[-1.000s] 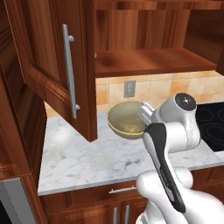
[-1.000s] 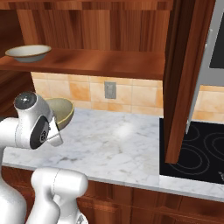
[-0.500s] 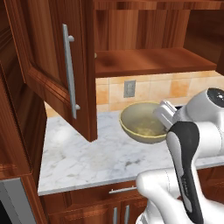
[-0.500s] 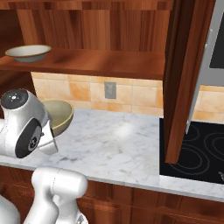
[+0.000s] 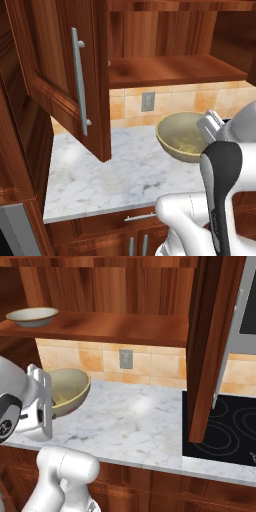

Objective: Open the cabinet. Pick the bowls from the counter and place them in the cabinet. Then close the cabinet.

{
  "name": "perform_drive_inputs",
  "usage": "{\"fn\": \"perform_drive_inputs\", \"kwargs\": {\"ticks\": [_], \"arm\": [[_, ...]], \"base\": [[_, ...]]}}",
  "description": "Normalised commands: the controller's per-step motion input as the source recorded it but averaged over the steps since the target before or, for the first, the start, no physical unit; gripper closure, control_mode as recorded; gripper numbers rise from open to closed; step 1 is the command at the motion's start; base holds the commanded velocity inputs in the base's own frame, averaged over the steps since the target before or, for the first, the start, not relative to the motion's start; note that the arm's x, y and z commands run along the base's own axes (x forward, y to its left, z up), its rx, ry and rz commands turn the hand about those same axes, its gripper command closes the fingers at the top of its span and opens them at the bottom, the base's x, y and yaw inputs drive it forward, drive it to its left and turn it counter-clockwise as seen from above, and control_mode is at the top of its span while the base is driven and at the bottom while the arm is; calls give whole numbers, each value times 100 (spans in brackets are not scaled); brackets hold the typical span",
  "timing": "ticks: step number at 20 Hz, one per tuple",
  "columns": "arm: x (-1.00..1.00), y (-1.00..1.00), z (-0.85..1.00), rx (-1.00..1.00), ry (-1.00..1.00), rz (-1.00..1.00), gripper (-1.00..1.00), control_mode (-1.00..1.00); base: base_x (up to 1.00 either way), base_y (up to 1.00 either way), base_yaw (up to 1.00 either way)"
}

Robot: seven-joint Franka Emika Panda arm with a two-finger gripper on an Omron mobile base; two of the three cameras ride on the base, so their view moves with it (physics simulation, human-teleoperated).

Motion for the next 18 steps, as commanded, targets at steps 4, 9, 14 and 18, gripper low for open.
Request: {"fn": "perform_drive_inputs", "kwargs": {"ticks": [4,9,14,18], "arm": [[-29,-24,53,1,0,-21,100,-100],[-27,-22,59,1,0,-12,100,-100],[-30,-8,65,0,0,-1,100,-100],[-19,-5,49,0,0,0,100,-100]], "base": [[0,0,0],[0,0,0],[0,0,0],[0,0,0]]}}
